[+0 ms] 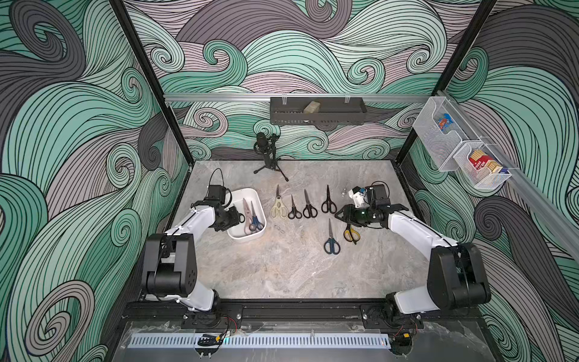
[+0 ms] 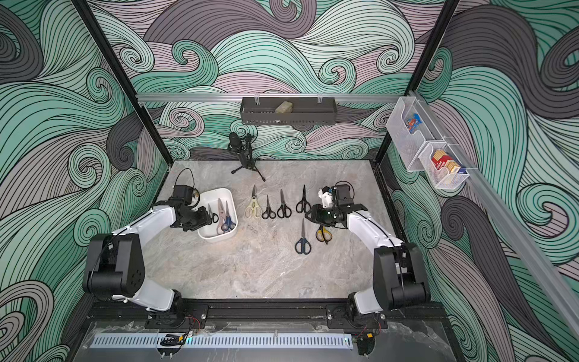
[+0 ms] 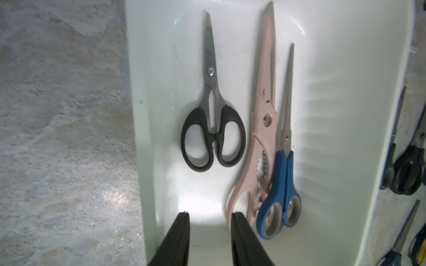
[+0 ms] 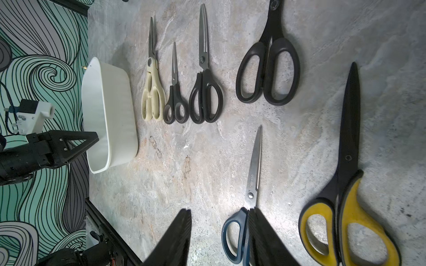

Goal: Take the scissors out of the storage box
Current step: Pick up the scissors from the storage box.

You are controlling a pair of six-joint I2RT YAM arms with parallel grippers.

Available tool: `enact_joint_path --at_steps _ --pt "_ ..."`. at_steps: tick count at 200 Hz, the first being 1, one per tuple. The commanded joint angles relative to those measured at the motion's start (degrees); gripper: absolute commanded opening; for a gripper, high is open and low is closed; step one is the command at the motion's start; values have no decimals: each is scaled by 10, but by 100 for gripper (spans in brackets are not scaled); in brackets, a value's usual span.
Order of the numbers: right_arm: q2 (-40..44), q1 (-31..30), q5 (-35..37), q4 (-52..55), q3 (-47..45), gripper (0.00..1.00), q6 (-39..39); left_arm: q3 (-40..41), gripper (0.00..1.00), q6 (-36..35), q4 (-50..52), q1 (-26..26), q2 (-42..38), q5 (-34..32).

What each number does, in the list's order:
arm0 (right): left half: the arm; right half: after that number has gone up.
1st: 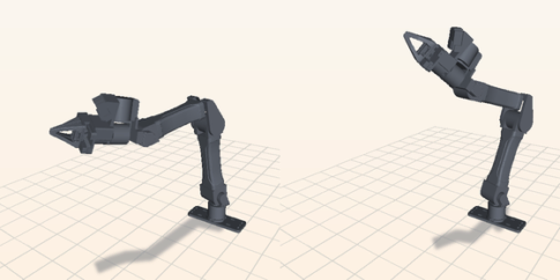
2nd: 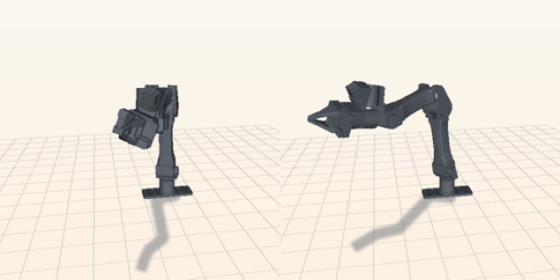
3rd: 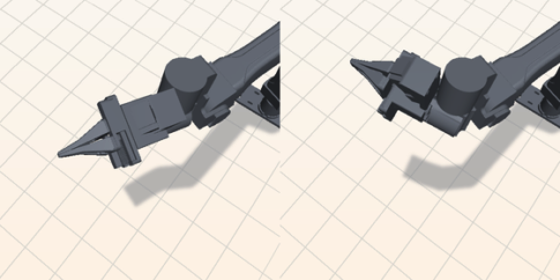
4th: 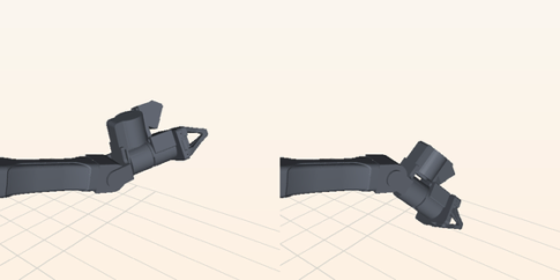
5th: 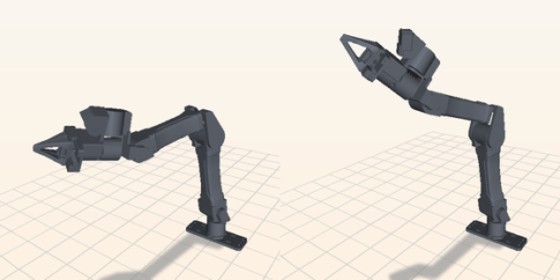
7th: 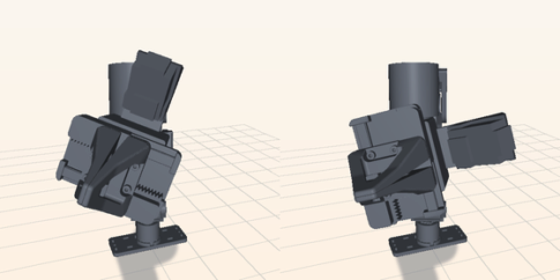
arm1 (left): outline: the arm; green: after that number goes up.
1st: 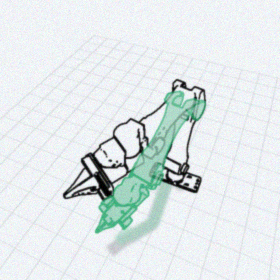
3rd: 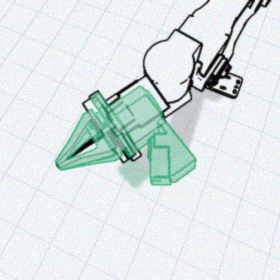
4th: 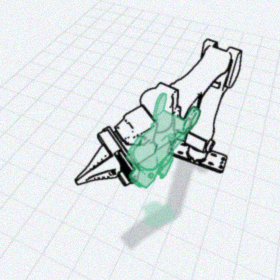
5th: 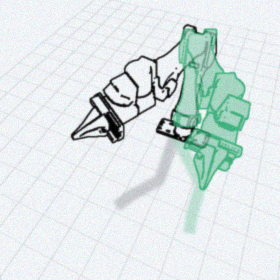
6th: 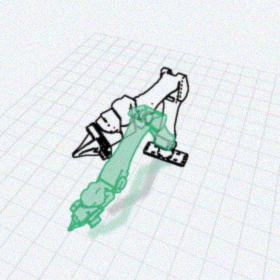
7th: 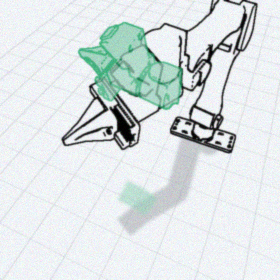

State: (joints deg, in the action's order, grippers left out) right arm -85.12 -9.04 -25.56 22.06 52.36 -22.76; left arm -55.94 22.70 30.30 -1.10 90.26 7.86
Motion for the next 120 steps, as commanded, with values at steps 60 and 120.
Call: enact_joint_path --at_steps 60,120 --pt "-37 -11 -2 -16 22 44 -1 -93 37 4 33 -54 88 -92" --pt "-61 -11 -5 -19 22 44 11 -128 32 -11 55 -55 133 -169"
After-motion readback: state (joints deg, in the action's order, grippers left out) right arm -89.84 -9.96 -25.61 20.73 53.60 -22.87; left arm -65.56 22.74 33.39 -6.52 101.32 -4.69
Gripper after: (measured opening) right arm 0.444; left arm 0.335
